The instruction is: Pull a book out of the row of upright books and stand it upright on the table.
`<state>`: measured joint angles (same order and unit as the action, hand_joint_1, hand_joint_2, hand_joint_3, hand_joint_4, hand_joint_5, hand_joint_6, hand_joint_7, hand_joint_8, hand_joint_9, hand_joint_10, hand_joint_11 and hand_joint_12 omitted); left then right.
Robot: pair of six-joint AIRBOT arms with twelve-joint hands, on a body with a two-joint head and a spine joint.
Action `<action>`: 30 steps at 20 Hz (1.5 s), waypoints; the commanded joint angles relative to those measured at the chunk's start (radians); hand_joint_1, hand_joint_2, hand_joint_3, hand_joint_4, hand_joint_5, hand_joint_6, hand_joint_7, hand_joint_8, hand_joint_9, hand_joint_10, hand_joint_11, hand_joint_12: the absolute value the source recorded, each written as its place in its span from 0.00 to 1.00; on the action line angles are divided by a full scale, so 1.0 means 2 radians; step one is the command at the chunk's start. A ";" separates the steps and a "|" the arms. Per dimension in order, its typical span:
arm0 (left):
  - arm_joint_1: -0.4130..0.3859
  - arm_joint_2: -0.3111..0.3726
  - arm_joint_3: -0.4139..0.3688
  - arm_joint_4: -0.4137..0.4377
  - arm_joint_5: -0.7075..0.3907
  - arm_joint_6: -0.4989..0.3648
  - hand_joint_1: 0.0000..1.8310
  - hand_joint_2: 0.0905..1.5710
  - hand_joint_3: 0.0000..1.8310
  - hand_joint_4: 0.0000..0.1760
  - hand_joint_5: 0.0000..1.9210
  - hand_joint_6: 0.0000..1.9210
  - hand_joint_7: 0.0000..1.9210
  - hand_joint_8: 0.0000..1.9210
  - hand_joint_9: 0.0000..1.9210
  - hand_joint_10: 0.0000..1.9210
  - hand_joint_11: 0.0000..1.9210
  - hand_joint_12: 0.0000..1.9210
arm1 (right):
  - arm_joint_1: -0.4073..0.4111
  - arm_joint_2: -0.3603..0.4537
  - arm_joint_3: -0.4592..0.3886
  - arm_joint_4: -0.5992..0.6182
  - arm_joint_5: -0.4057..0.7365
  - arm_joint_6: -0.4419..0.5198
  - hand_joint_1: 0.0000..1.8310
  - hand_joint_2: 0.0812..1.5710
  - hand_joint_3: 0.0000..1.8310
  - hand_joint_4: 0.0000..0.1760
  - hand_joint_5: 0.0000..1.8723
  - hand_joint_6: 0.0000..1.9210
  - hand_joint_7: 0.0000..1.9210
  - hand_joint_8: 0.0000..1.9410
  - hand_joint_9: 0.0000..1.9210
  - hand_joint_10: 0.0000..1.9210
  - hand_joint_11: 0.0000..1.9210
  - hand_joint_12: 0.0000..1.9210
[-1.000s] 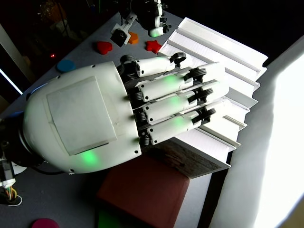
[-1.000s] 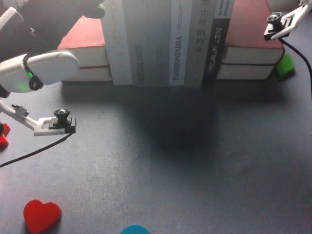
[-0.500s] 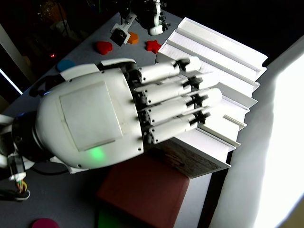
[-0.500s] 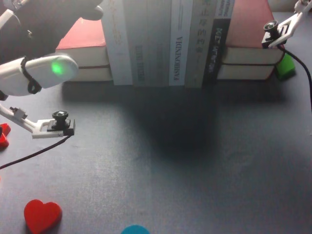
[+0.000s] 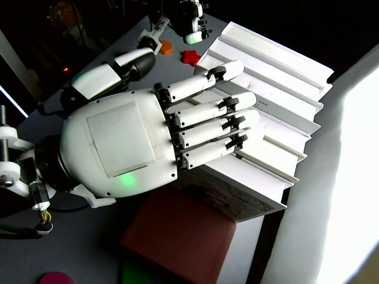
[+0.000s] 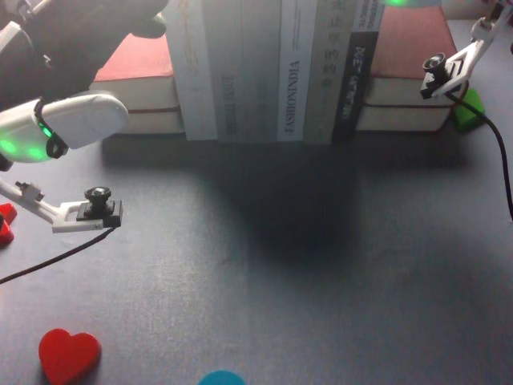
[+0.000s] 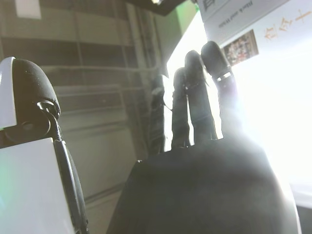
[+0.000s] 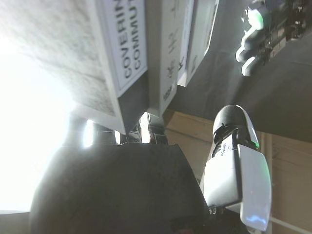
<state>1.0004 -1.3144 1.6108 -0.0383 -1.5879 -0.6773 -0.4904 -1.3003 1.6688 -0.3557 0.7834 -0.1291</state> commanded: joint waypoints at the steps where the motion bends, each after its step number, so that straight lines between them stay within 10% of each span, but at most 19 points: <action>1: -0.002 -0.002 -0.001 -0.018 -0.056 -0.005 0.53 0.53 0.01 0.25 0.15 0.00 0.13 0.00 0.19 0.00 0.00 0.63 | 0.005 0.001 -0.003 0.022 0.046 0.004 0.00 0.70 0.00 0.64 0.01 0.00 0.00 0.00 0.00 0.00 0.00 0.00; 3: 0.001 -0.003 -0.001 -0.021 -0.056 -0.005 0.51 0.56 0.01 0.35 0.14 0.00 0.11 0.00 0.17 0.00 0.00 0.60 | 0.005 0.005 -0.007 0.022 0.046 0.001 0.00 0.66 0.00 0.45 0.00 0.00 0.00 0.00 0.00 0.00 0.00 0.00; 4: 0.001 -0.003 -0.001 -0.022 -0.057 -0.005 0.50 0.57 0.01 0.42 0.14 0.00 0.10 0.00 0.17 0.00 0.00 0.59 | 0.005 0.007 -0.010 0.022 0.046 -0.002 0.00 0.66 0.00 0.71 0.00 0.00 0.00 0.00 0.00 0.00 0.00 0.00; 6: 0.003 -0.003 -0.002 -0.023 -0.058 -0.005 0.49 0.58 0.02 0.54 0.16 0.01 0.11 0.01 0.18 0.00 0.00 0.59 | 0.005 0.012 -0.013 0.017 0.045 -0.002 0.00 0.65 0.00 0.62 0.15 0.06 0.00 0.00 0.00 0.00 0.00 0.00; 7: 0.005 -0.003 -0.003 -0.024 -0.057 -0.005 0.46 0.61 0.01 0.55 0.18 0.01 0.13 0.00 0.18 0.00 0.00 0.59 | 0.005 0.016 -0.017 0.012 0.045 -0.002 0.00 0.65 0.00 0.25 0.38 0.03 0.00 0.00 0.00 0.00 0.00 0.00; 10: 0.010 -0.003 -0.004 -0.029 -0.057 -0.005 0.43 0.62 0.01 0.59 0.21 0.02 0.12 0.00 0.17 0.00 0.00 0.60 | 0.006 0.030 -0.031 0.002 0.045 -0.002 0.00 0.69 0.01 0.33 0.50 0.00 0.00 0.00 0.00 0.00 0.00 0.00; 11: 0.012 -0.003 -0.004 -0.032 -0.058 -0.005 0.43 0.62 0.01 0.59 0.21 0.02 0.12 0.00 0.17 0.00 0.00 0.60 | 0.007 0.034 -0.037 -0.001 0.047 -0.005 0.00 0.69 0.01 0.33 0.50 0.00 0.00 0.00 0.00 0.00 0.00 0.00; 12: 0.015 -0.002 -0.004 -0.035 -0.059 -0.005 0.39 0.63 0.01 0.50 0.22 0.03 0.13 0.00 0.17 0.00 0.00 0.60 | 0.008 0.037 -0.042 -0.002 0.048 -0.011 0.00 0.76 0.01 0.00 0.43 0.00 0.00 0.00 0.00 0.00 0.00 0.00; 20: 0.019 -0.002 -0.005 -0.038 -0.062 -0.005 0.40 0.62 0.00 0.26 0.22 0.01 0.16 0.00 0.19 0.00 0.00 0.64 | 0.007 0.037 -0.048 -0.011 0.043 -0.017 0.00 0.80 0.02 0.00 0.43 0.00 0.00 0.00 0.00 0.00 0.00 0.00; 21: 0.019 -0.002 -0.007 -0.040 -0.063 -0.005 0.40 0.61 0.00 0.30 0.22 0.01 0.16 0.00 0.19 0.00 0.00 0.64 | 0.007 0.037 -0.055 -0.016 0.041 -0.017 0.00 0.76 0.00 0.28 0.42 0.00 0.00 0.00 0.00 0.00 0.00 0.00; 22: 0.022 -0.002 -0.008 -0.042 -0.064 -0.005 0.40 0.61 0.00 0.28 0.23 0.01 0.16 0.00 0.20 0.01 0.00 0.67 | 0.005 0.041 -0.065 -0.020 0.040 -0.017 0.02 0.75 0.00 0.31 0.42 0.00 0.00 0.00 0.00 0.00 0.00 0.00; 25: 0.030 -0.001 -0.013 -0.050 -0.067 -0.005 0.40 0.62 0.00 0.31 0.22 0.01 0.15 0.00 0.19 0.00 0.00 0.67 | 0.003 0.068 -0.106 -0.034 0.046 -0.032 0.00 0.71 0.00 0.24 0.16 0.00 0.00 0.00 0.00 0.00 0.00 0.00; 28: 0.037 -0.001 -0.016 -0.057 -0.071 -0.005 0.42 0.61 0.00 0.31 0.23 0.01 0.16 0.00 0.21 0.01 0.00 0.69 | -0.007 0.101 -0.153 -0.037 0.061 -0.061 0.00 0.72 0.00 0.16 0.34 0.03 0.00 0.00 0.00 0.00 0.00 0.00; 29: 0.040 -0.001 -0.018 -0.060 -0.073 -0.005 0.42 0.62 0.00 0.27 0.23 0.01 0.18 0.01 0.21 0.01 0.00 0.69 | -0.012 0.110 -0.166 -0.037 0.067 -0.070 0.00 0.76 0.02 0.71 0.32 0.01 0.00 0.00 0.00 0.00 0.00 0.00; 30: 0.043 0.000 -0.019 -0.062 -0.073 -0.005 0.40 0.62 0.00 0.27 0.23 0.01 0.16 0.00 0.20 0.00 0.00 0.69 | -0.019 0.118 -0.179 -0.037 0.074 -0.078 0.00 0.74 0.00 0.94 0.26 0.00 0.00 0.00 0.00 0.00 0.00 0.00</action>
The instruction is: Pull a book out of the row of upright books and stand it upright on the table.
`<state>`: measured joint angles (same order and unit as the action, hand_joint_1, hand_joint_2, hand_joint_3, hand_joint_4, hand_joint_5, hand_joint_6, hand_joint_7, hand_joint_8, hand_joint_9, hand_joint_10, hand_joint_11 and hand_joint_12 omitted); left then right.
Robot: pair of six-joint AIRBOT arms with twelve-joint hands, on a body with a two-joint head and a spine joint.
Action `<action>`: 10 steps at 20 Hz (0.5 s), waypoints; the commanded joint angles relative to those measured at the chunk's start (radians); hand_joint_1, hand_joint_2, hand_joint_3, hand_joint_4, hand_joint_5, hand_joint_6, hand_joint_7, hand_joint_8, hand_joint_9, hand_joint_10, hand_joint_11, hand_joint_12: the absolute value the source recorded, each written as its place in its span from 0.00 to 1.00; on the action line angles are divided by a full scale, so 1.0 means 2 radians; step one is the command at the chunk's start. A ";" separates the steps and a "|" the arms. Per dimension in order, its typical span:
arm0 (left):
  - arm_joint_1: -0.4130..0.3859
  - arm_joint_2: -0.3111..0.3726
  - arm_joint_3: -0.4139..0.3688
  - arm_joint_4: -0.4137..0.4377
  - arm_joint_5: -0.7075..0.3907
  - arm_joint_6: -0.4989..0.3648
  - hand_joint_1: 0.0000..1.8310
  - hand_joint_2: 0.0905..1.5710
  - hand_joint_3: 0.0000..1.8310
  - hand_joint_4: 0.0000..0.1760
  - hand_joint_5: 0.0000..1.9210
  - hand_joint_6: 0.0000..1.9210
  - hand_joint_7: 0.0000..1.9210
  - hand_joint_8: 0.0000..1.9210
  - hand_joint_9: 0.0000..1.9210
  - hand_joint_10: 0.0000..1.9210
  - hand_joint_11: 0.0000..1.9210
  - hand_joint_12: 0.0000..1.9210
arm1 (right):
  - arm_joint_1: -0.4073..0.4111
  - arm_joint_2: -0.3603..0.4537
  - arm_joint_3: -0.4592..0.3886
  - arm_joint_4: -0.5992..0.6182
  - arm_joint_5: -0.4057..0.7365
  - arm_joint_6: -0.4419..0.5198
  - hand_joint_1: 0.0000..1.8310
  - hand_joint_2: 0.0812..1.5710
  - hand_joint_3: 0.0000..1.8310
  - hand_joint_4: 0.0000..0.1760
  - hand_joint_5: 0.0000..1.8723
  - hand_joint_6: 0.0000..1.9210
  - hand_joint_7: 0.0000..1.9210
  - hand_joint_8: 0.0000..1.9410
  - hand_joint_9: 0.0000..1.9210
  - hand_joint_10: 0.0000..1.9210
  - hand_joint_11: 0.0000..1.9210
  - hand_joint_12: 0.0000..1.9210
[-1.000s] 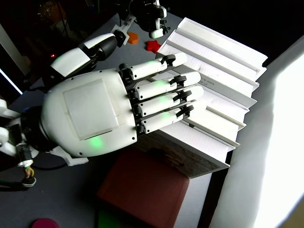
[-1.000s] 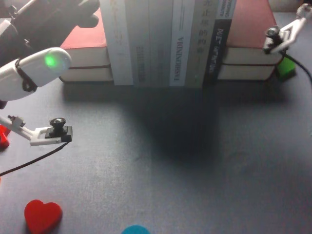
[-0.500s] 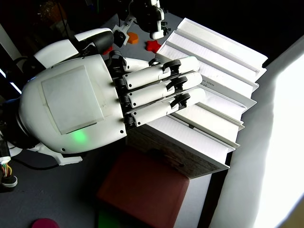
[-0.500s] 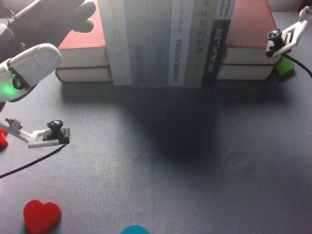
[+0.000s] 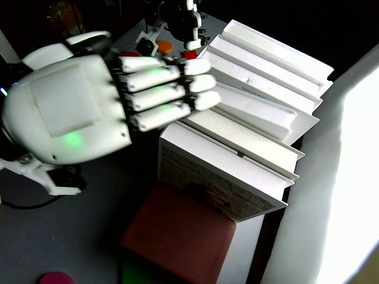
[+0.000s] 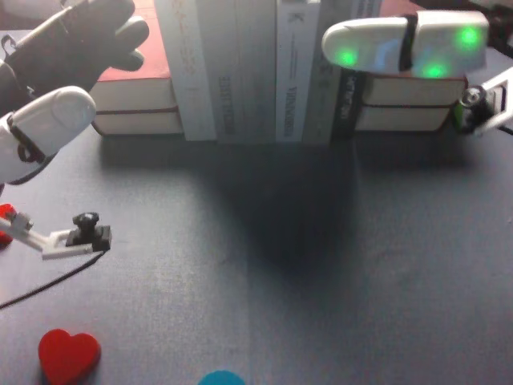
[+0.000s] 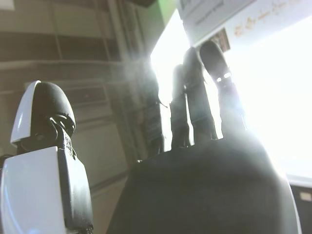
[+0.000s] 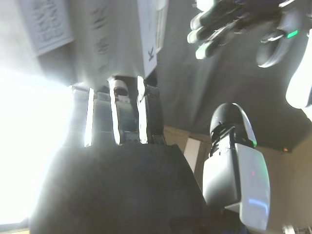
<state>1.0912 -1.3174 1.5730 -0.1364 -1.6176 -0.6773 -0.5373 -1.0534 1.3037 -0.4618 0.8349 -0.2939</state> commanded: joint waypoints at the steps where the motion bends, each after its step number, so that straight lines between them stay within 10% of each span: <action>1: -0.001 0.001 -0.001 -0.014 -0.058 -0.005 0.40 0.62 0.00 0.23 0.22 0.01 0.16 0.00 0.20 0.00 0.00 0.69 | -0.003 0.006 -0.011 0.017 0.056 -0.006 0.00 0.73 0.00 0.99 0.25 0.00 0.00 0.00 0.00 0.00 0.00 0.00; 2: -0.001 0.001 -0.002 -0.016 -0.058 -0.005 0.40 0.62 0.00 0.28 0.23 0.01 0.18 0.01 0.20 0.00 0.00 0.68 | -0.009 0.025 -0.023 0.019 0.062 -0.014 0.00 0.74 0.01 1.00 0.22 0.00 0.00 0.00 0.00 0.00 0.00 0.00; 3: -0.001 0.001 -0.002 -0.016 -0.058 -0.005 0.40 0.62 0.00 0.33 0.23 0.01 0.19 0.01 0.21 0.00 0.00 0.68 | -0.014 0.029 -0.030 0.021 0.066 -0.017 0.00 0.70 0.00 0.71 0.15 0.00 0.00 0.00 0.00 0.00 0.00 0.00; 7: 0.002 0.000 -0.004 -0.018 -0.058 -0.005 0.39 0.64 0.00 0.25 0.22 0.01 0.18 0.00 0.19 0.00 0.00 0.64 | -0.039 0.031 -0.044 0.030 0.092 -0.019 0.00 0.69 0.00 0.65 0.35 0.01 0.00 0.00 0.00 0.00 0.00 0.00; 8: 0.002 0.000 -0.004 -0.018 -0.058 -0.005 0.37 0.64 0.00 0.26 0.22 0.00 0.16 0.00 0.19 0.00 0.00 0.64 | -0.040 0.034 -0.046 0.031 0.095 -0.019 0.00 0.72 0.01 0.40 0.36 0.01 0.00 0.00 0.00 0.00 0.00 0.00; 10: 0.003 -0.001 -0.004 -0.019 -0.058 -0.005 0.35 0.63 0.00 0.30 0.23 0.01 0.16 0.00 0.18 0.00 0.00 0.66 | -0.039 0.038 -0.048 0.037 0.105 -0.019 0.00 0.72 0.01 0.58 0.34 0.00 0.00 0.00 0.00 0.00 0.00 0.00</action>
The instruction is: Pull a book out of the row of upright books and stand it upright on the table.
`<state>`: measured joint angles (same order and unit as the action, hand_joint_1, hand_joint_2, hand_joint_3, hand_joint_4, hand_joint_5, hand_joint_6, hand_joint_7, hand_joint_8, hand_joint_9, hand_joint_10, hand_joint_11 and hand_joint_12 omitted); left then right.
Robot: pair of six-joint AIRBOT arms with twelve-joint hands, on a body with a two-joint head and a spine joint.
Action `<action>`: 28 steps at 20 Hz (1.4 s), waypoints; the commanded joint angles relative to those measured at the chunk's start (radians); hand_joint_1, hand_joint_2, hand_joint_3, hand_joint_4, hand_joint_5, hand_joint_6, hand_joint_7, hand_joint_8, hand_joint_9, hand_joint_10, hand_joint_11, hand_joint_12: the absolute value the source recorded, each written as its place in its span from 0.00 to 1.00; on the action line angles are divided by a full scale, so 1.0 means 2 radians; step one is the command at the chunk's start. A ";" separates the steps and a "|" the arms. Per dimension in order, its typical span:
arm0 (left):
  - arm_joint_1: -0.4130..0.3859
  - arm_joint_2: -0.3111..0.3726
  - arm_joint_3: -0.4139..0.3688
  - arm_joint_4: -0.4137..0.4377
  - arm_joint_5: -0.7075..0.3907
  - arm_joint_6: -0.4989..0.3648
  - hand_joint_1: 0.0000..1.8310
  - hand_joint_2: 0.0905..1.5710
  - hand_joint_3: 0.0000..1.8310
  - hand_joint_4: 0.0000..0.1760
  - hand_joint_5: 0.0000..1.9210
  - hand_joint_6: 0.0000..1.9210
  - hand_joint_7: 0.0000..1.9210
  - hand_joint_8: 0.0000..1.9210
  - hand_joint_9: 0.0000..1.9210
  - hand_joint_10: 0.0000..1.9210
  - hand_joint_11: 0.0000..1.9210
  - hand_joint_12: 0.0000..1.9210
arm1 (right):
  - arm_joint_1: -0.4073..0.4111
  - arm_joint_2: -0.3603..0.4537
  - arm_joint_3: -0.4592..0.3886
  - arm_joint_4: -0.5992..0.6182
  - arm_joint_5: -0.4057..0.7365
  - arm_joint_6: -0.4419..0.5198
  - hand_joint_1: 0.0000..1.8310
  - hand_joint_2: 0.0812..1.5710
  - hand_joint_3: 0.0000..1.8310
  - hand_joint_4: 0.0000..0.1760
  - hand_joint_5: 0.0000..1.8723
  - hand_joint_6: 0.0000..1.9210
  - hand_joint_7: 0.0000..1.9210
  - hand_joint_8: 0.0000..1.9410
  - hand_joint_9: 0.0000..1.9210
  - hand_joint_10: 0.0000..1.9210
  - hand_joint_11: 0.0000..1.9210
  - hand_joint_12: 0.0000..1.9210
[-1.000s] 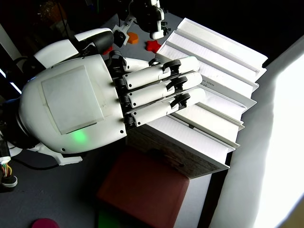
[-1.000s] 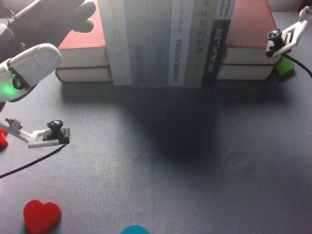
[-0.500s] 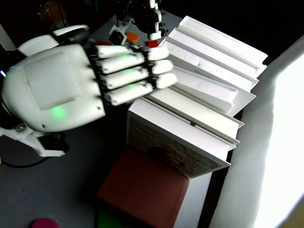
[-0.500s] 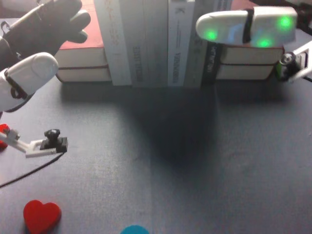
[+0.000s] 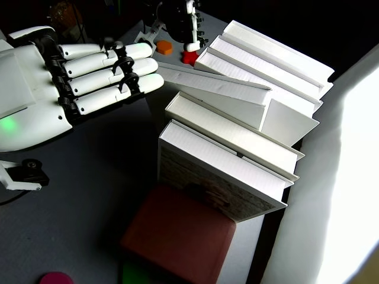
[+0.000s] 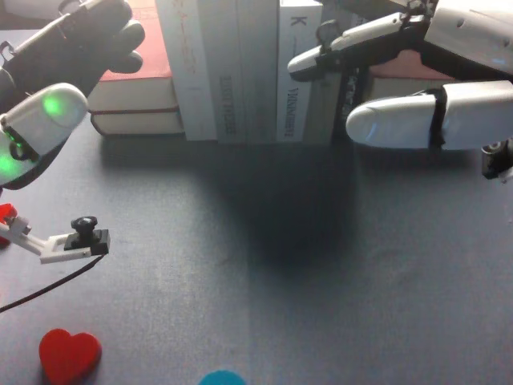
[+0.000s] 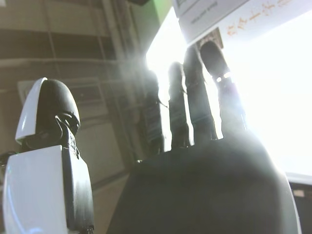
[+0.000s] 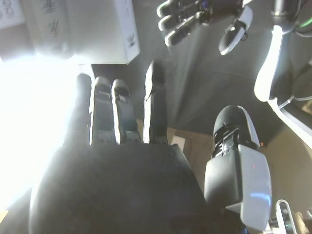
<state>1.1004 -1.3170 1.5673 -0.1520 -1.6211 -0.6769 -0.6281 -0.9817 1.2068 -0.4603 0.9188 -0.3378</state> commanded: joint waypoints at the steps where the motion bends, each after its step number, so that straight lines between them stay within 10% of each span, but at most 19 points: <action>1: -0.001 -0.001 -0.001 -0.011 -0.056 -0.005 0.35 0.64 0.00 0.27 0.22 0.01 0.17 0.01 0.17 0.00 0.00 0.66 | 0.011 0.003 0.003 0.038 0.065 0.000 0.00 0.76 0.02 0.45 0.35 0.01 0.00 0.00 0.00 0.00 0.00 0.00; 5: -0.001 -0.005 0.003 -0.011 -0.056 -0.005 0.37 0.63 0.00 0.18 0.23 0.01 0.20 0.01 0.18 0.01 0.00 0.67 | 0.031 0.005 0.016 0.046 0.062 -0.012 0.00 0.72 0.00 0.98 0.31 0.00 0.00 0.00 0.00 0.00 0.00 0.00; 9: -0.001 -0.005 0.003 -0.011 -0.055 -0.005 0.40 0.62 0.00 0.13 0.23 0.01 0.18 0.00 0.18 0.00 0.00 0.63 | 0.037 -0.005 0.030 0.061 0.054 -0.021 0.00 0.69 0.00 0.98 0.37 0.03 0.00 0.00 0.00 0.00 0.00 0.00; 11: -0.001 -0.005 0.004 -0.010 -0.055 -0.005 0.42 0.62 0.00 0.15 0.23 0.01 0.15 0.00 0.17 0.00 0.00 0.60 | 0.040 -0.020 0.045 0.075 0.039 -0.038 0.00 0.68 0.00 0.60 0.37 0.02 0.00 0.00 0.00 0.00 0.00 0.00; 13: -0.001 -0.005 0.005 -0.009 -0.054 -0.005 0.42 0.62 0.00 0.18 0.23 0.01 0.17 0.01 0.18 0.00 0.00 0.62 | 0.042 -0.037 0.063 0.084 0.027 -0.038 0.00 0.69 0.00 0.82 0.34 0.01 0.00 0.00 0.00 0.00 0.00 0.00; 14: -0.001 -0.005 0.005 -0.008 -0.054 -0.005 0.41 0.62 0.00 0.15 0.23 0.01 0.18 0.01 0.18 0.01 0.00 0.65 | 0.042 -0.045 0.071 0.089 0.022 -0.038 0.00 0.70 0.00 0.56 0.34 0.01 0.00 0.00 0.00 0.00 0.00 0.00; 19: -0.002 -0.005 0.006 -0.008 -0.055 -0.005 0.42 0.63 0.00 0.15 0.22 0.01 0.18 0.00 0.18 0.00 0.00 0.68 | 0.042 -0.066 0.098 0.107 0.001 -0.039 0.00 0.73 0.01 0.61 0.33 0.00 0.00 0.00 0.00 0.00 0.00 0.00; 20: -0.002 -0.005 0.006 -0.008 -0.055 -0.005 0.42 0.63 0.00 0.17 0.22 0.01 0.19 0.00 0.18 0.00 0.00 0.68 | 0.040 -0.074 0.104 0.109 -0.006 -0.039 0.00 0.77 0.02 0.89 0.32 0.00 0.00 0.00 0.00 0.00 0.00 0.00; 23: -0.003 -0.005 0.005 -0.008 -0.055 -0.005 0.43 0.62 0.00 0.14 0.23 0.01 0.21 0.01 0.20 0.01 0.00 0.70 | 0.031 -0.075 0.098 0.100 -0.010 -0.029 0.04 0.83 0.01 0.59 0.33 0.00 0.00 0.00 0.00 0.00 0.00 0.00; 26: -0.001 -0.006 0.004 -0.010 -0.056 -0.005 0.43 0.62 0.00 0.16 0.22 0.01 0.19 0.00 0.19 0.00 0.00 0.68 | 0.009 -0.055 0.071 0.092 0.000 -0.029 0.00 0.72 0.00 0.96 0.25 0.00 0.00 0.00 0.00 0.00 0.00 0.00; 28: -0.001 -0.006 0.003 -0.011 -0.056 -0.005 0.41 0.62 0.00 0.10 0.22 0.01 0.20 0.00 0.20 0.01 0.00 0.71 | -0.011 -0.036 0.046 0.092 0.021 -0.029 0.00 0.69 0.00 1.00 0.25 0.00 0.00 0.00 0.00 0.00 0.00 0.00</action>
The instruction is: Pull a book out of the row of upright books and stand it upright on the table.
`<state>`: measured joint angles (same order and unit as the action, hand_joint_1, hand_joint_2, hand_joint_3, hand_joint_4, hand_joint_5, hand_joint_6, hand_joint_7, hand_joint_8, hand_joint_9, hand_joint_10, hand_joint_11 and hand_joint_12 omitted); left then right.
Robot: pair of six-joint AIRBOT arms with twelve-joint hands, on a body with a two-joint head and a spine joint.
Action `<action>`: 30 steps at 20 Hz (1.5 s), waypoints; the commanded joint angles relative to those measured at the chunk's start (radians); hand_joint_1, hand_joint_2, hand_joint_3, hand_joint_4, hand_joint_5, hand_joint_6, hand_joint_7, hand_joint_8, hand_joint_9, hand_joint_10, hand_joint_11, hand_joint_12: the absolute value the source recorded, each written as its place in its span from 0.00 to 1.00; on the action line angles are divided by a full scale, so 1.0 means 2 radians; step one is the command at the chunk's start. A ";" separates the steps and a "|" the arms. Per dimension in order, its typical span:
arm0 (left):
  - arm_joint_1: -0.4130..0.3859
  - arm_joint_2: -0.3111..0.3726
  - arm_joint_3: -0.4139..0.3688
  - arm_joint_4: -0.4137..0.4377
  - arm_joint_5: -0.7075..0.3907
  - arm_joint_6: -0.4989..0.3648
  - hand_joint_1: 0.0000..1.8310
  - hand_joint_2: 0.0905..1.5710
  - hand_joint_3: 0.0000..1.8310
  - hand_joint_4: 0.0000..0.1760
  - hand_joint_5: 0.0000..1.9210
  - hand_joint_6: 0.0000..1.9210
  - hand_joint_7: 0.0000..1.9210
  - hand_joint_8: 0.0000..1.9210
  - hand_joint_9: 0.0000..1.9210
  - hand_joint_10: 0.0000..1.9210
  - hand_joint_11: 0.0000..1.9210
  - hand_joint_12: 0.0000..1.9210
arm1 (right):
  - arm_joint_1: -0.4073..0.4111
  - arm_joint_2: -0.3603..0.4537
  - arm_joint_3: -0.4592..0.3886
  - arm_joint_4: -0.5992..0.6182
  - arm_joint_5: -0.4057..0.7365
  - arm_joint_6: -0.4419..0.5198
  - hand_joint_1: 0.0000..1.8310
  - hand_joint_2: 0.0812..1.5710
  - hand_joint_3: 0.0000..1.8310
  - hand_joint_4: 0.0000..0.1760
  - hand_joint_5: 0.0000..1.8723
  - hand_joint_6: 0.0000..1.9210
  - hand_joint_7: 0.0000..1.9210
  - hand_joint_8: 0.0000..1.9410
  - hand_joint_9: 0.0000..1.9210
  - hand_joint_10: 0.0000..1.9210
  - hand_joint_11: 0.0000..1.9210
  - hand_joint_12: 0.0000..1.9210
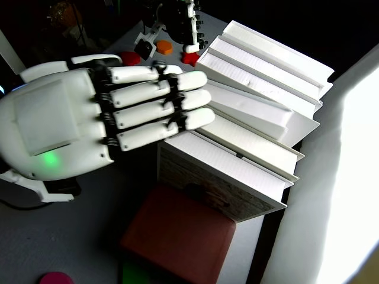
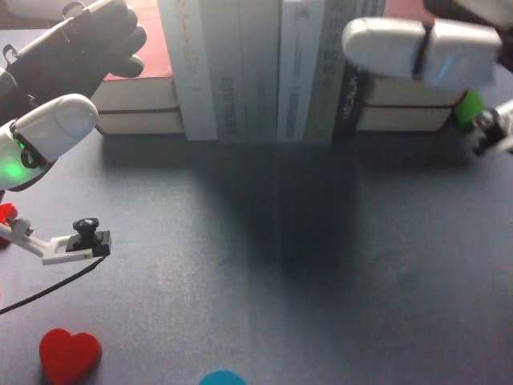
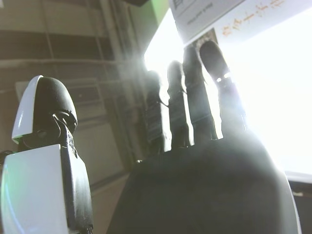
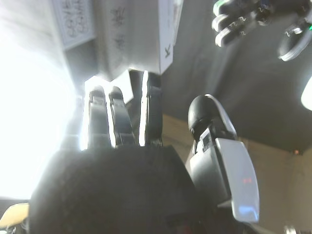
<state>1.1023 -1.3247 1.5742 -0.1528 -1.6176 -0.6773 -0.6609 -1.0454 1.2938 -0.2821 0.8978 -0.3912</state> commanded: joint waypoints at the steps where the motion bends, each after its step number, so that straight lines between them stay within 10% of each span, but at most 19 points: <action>1: -0.002 -0.002 -0.002 -0.011 -0.058 -0.005 0.42 0.62 0.00 0.11 0.22 0.01 0.20 0.00 0.19 0.01 0.00 0.71 | -0.002 0.000 -0.006 0.003 0.038 -0.002 0.00 0.72 0.00 1.00 0.27 0.01 0.00 0.00 0.00 0.00 0.00 0.00; 4: 0.000 -0.002 -0.003 -0.012 -0.058 -0.005 0.43 0.60 0.00 0.15 0.22 0.01 0.21 0.00 0.20 0.01 0.00 0.71 | -0.037 0.008 -0.029 0.010 0.070 -0.002 0.00 0.69 0.00 1.00 0.37 0.03 0.00 0.00 0.00 0.00 0.00 0.00; 6: 0.000 -0.002 -0.004 -0.013 -0.058 -0.005 0.43 0.61 0.00 0.13 0.22 0.01 0.20 0.00 0.20 0.01 0.00 0.71 | -0.057 0.012 -0.041 0.021 0.089 -0.002 0.00 0.72 0.01 0.59 0.37 0.00 0.00 0.00 0.00 0.00 0.00 0.00; 9: 0.003 -0.003 -0.007 -0.015 -0.058 -0.005 0.44 0.61 0.00 0.10 0.24 0.01 0.19 0.00 0.20 0.01 0.00 0.70 | -0.077 0.016 -0.051 0.031 0.101 -0.002 0.00 0.74 0.01 0.85 0.35 0.00 0.00 0.00 0.00 0.00 0.00 0.00; 13: 0.003 -0.003 -0.007 -0.015 -0.058 -0.005 0.45 0.61 0.00 0.15 0.26 0.03 0.19 0.00 0.20 0.01 0.00 0.70 | -0.088 0.019 -0.054 0.039 0.110 0.003 0.00 0.74 0.01 0.37 0.36 0.00 0.00 0.00 0.00 0.00 0.00 0.00; 17: 0.005 -0.004 -0.008 -0.016 -0.058 -0.005 0.46 0.60 0.00 0.11 0.27 0.03 0.20 0.00 0.21 0.01 0.00 0.72 | -0.088 0.030 -0.060 0.038 0.125 0.010 0.00 0.76 0.01 0.36 0.39 0.01 0.00 0.00 0.00 0.00 0.00 0.00; 19: 0.007 -0.005 -0.009 -0.017 -0.058 -0.005 0.45 0.60 0.00 0.25 0.27 0.03 0.22 0.01 0.22 0.02 0.00 0.72 | -0.088 0.048 -0.069 0.036 0.153 0.025 0.09 0.79 0.02 0.36 0.40 0.02 0.01 0.00 0.00 0.00 0.00 0.00; 20: 0.008 -0.006 -0.009 -0.018 -0.058 -0.005 0.45 0.59 0.00 0.24 0.28 0.03 0.22 0.01 0.23 0.02 0.00 0.73 | -0.088 0.057 -0.075 0.034 0.164 0.027 0.23 0.81 0.01 0.11 0.40 0.02 0.09 0.01 0.03 0.01 0.01 0.01; 21: 0.009 -0.006 -0.010 -0.020 -0.058 -0.005 0.46 0.60 0.00 0.18 0.28 0.03 0.21 0.00 0.23 0.03 0.00 0.75 | -0.088 0.069 -0.087 0.028 0.178 0.028 0.27 0.83 0.00 0.20 0.38 0.03 0.11 0.00 0.04 0.00 0.00 0.08; 22: 0.011 -0.006 -0.010 -0.021 -0.058 -0.005 0.46 0.60 0.00 0.15 0.28 0.03 0.22 0.01 0.24 0.03 0.00 0.75 | -0.088 0.076 -0.094 0.022 0.184 0.028 0.39 0.85 0.00 0.84 0.31 0.67 0.11 0.00 0.05 0.00 0.00 0.17; 23: 0.012 -0.006 -0.010 -0.022 -0.058 -0.005 0.47 0.60 0.00 0.12 0.28 0.03 0.21 0.00 0.23 0.03 0.00 0.76 | -0.088 0.082 -0.100 0.016 0.192 0.028 0.41 0.82 0.00 0.40 0.21 0.56 0.12 0.00 0.07 0.01 0.00 0.25; 26: 0.015 -0.006 -0.011 -0.023 -0.058 -0.005 0.48 0.59 0.00 0.15 0.29 0.04 0.24 0.01 0.25 0.04 0.00 0.76 | -0.079 0.094 -0.105 0.008 0.200 0.028 0.44 0.80 0.00 0.35 0.16 0.36 0.12 0.00 0.04 0.00 0.00 0.01; 27: 0.016 -0.006 -0.011 -0.023 -0.058 -0.005 0.47 0.58 0.00 0.22 0.29 0.04 0.25 0.01 0.25 0.04 0.00 0.75 | -0.074 0.098 -0.105 0.005 0.201 0.028 0.44 0.80 0.00 0.22 0.14 0.37 0.11 0.00 0.04 0.00 0.00 0.11; 30: 0.018 -0.006 -0.011 -0.024 -0.058 -0.005 0.47 0.58 0.00 0.27 0.29 0.03 0.24 0.00 0.24 0.04 0.00 0.74 | -0.055 0.113 -0.107 -0.009 0.199 0.027 0.46 0.77 0.00 0.31 0.14 0.29 0.11 0.00 0.05 0.00 0.00 0.58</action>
<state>1.1400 -1.3319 1.5547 -0.1768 -1.6165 -0.6769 -0.7773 -0.8154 1.0840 -0.3408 1.1847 -0.3412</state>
